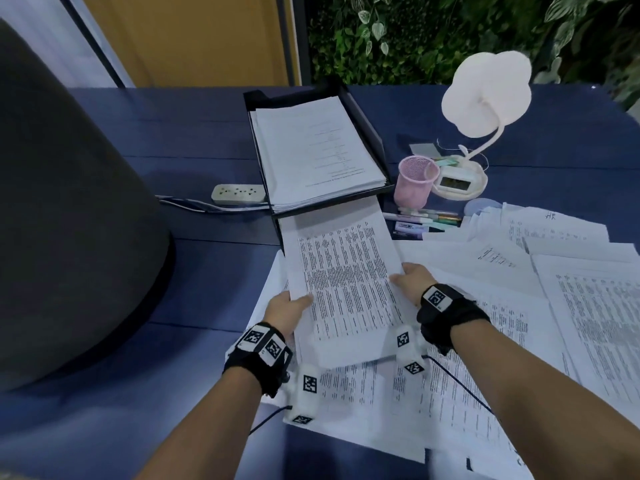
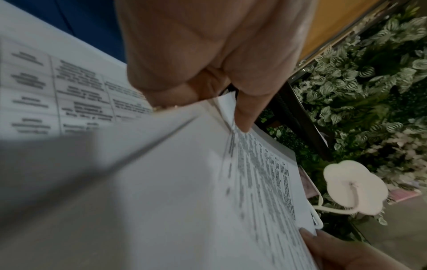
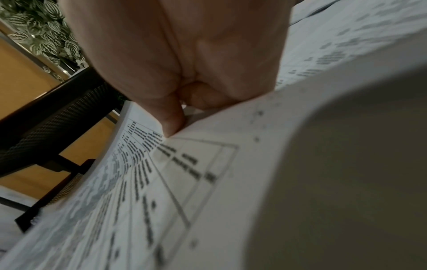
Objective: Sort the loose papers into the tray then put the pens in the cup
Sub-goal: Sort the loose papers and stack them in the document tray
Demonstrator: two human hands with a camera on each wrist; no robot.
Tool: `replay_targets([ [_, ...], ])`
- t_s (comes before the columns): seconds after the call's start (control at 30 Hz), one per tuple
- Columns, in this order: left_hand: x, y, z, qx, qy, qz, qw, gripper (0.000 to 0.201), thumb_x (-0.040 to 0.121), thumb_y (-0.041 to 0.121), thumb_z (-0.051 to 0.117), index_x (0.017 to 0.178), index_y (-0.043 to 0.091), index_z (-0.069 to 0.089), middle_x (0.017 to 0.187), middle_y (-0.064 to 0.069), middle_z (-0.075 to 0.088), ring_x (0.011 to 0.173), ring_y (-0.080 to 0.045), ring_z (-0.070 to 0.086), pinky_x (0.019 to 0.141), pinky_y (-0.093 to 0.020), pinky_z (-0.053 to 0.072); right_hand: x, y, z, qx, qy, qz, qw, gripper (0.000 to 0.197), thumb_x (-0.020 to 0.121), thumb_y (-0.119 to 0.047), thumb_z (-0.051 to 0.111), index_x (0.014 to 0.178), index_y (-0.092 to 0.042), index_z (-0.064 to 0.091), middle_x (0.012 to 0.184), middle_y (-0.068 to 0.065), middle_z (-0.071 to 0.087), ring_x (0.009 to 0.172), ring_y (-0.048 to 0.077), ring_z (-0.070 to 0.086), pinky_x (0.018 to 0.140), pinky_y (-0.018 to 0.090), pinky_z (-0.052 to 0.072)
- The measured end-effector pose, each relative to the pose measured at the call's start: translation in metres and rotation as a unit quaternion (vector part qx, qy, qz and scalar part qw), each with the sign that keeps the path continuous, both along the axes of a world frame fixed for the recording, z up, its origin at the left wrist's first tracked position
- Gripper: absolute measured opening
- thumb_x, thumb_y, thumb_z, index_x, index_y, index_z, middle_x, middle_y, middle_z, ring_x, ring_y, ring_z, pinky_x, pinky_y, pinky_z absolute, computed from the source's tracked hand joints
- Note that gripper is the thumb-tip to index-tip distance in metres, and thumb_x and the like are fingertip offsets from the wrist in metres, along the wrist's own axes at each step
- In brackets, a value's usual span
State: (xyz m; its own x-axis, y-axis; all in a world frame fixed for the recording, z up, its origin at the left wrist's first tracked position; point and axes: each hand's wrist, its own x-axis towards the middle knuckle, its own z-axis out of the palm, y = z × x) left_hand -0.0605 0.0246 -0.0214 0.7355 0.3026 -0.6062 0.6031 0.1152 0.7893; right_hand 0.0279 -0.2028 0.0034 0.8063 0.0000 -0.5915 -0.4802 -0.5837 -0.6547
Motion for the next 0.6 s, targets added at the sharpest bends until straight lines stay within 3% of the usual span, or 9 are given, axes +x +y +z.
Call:
replay_targets([
  [0.07, 0.003, 0.005, 0.003, -0.017, 0.002, -0.018, 1.000, 0.020, 0.090, 0.011, 0.063, 0.110, 0.008, 0.061, 0.107, -0.006, 0.067, 0.094, -0.022, 0.064, 0.077, -0.030, 0.051, 0.010, 0.006, 0.002, -0.010, -0.012, 0.001, 1.000, 0.042, 0.096, -0.014, 0.050, 0.135, 0.002, 0.046, 0.136, 0.018, 0.051, 0.118, 0.033, 0.052, 0.093, 0.033, 0.042],
  [0.13, 0.010, 0.008, 0.002, -0.011, -0.014, -0.018, 1.000, 0.024, 0.090, 0.004, 0.061, 0.113, 0.008, 0.059, 0.109, -0.007, 0.067, 0.093, -0.022, 0.063, 0.077, -0.030, 0.050, 0.017, 0.011, 0.008, -0.009, -0.034, 0.004, 0.999, 0.032, 0.095, -0.011, 0.049, 0.123, 0.003, 0.056, 0.123, 0.020, 0.059, 0.095, 0.029, 0.055, 0.072, 0.029, 0.043],
  [0.17, 0.014, 0.010, 0.002, 0.002, -0.025, -0.019, 1.000, 0.025, 0.090, 0.003, 0.061, 0.114, 0.007, 0.059, 0.111, -0.008, 0.067, 0.093, -0.023, 0.064, 0.080, -0.033, 0.051, 0.021, 0.012, 0.010, -0.004, -0.047, 0.003, 0.999, 0.030, 0.094, -0.011, 0.049, 0.120, 0.001, 0.058, 0.119, 0.019, 0.061, 0.091, 0.027, 0.054, 0.070, 0.026, 0.040],
  [0.2, 0.019, 0.012, 0.000, 0.012, -0.039, -0.015, 0.999, 0.024, 0.090, 0.003, 0.061, 0.113, 0.008, 0.059, 0.110, -0.008, 0.067, 0.092, -0.022, 0.064, 0.082, -0.034, 0.051, 0.026, 0.013, 0.010, 0.009, -0.055, -0.001, 0.998, 0.028, 0.094, -0.011, 0.051, 0.118, -0.001, 0.060, 0.119, 0.016, 0.062, 0.094, 0.027, 0.056, 0.074, 0.026, 0.041],
  [0.27, 0.030, 0.015, 0.000, 0.034, -0.053, -0.006, 0.998, 0.021, 0.091, 0.003, 0.060, 0.110, 0.012, 0.058, 0.106, -0.006, 0.067, 0.089, -0.019, 0.063, 0.080, -0.030, 0.051, 0.031, 0.012, 0.008, 0.063, -0.048, -0.026, 0.996, 0.021, 0.091, -0.014, 0.055, 0.111, -0.008, 0.062, 0.121, 0.013, 0.064, 0.103, 0.031, 0.061, 0.086, 0.036, 0.047],
  [0.33, 0.044, 0.020, -0.002, 0.052, -0.061, 0.006, 0.997, 0.021, 0.090, 0.005, 0.061, 0.110, 0.013, 0.058, 0.111, -0.008, 0.066, 0.095, -0.022, 0.063, 0.087, -0.034, 0.050, 0.033, 0.010, 0.004, 0.108, -0.016, -0.043, 0.993, 0.015, 0.090, -0.016, 0.058, 0.105, -0.013, 0.060, 0.116, 0.017, 0.065, 0.098, 0.032, 0.063, 0.083, 0.040, 0.050],
  [0.4, 0.057, 0.024, -0.002, 0.072, -0.063, 0.013, 0.995, 0.027, 0.090, 0.008, 0.062, 0.117, 0.011, 0.057, 0.114, -0.006, 0.064, 0.103, -0.023, 0.061, 0.095, -0.037, 0.047, 0.029, 0.010, 0.001, 0.131, 0.035, -0.045, 0.990, 0.015, 0.092, -0.014, 0.057, 0.106, -0.012, 0.053, 0.113, 0.020, 0.062, 0.086, 0.031, 0.063, 0.069, 0.036, 0.052],
  [0.5, 0.074, 0.028, -0.002, 0.105, -0.067, 0.018, 0.992, 0.032, 0.090, 0.014, 0.063, 0.121, 0.010, 0.055, 0.116, -0.002, 0.062, 0.109, -0.024, 0.058, 0.100, -0.040, 0.045, 0.023, 0.013, -0.005, 0.155, 0.098, -0.041, 0.982, 0.020, 0.098, -0.006, 0.045, 0.117, -0.013, 0.045, 0.106, 0.021, 0.058, 0.045, 0.021, 0.062, 0.038, 0.021, 0.047],
  [0.6, 0.088, 0.029, 0.002, 0.135, -0.080, 0.000, 0.988, 0.038, 0.091, 0.023, 0.062, 0.125, 0.010, 0.051, 0.124, -0.002, 0.058, 0.114, -0.023, 0.055, 0.100, -0.040, 0.043, 0.039, 0.018, -0.016, 0.143, 0.043, -0.070, 0.986, 0.027, 0.098, -0.002, 0.040, 0.119, -0.014, 0.049, 0.100, 0.017, 0.060, 0.033, 0.010, 0.055, 0.035, 0.015, 0.037],
])
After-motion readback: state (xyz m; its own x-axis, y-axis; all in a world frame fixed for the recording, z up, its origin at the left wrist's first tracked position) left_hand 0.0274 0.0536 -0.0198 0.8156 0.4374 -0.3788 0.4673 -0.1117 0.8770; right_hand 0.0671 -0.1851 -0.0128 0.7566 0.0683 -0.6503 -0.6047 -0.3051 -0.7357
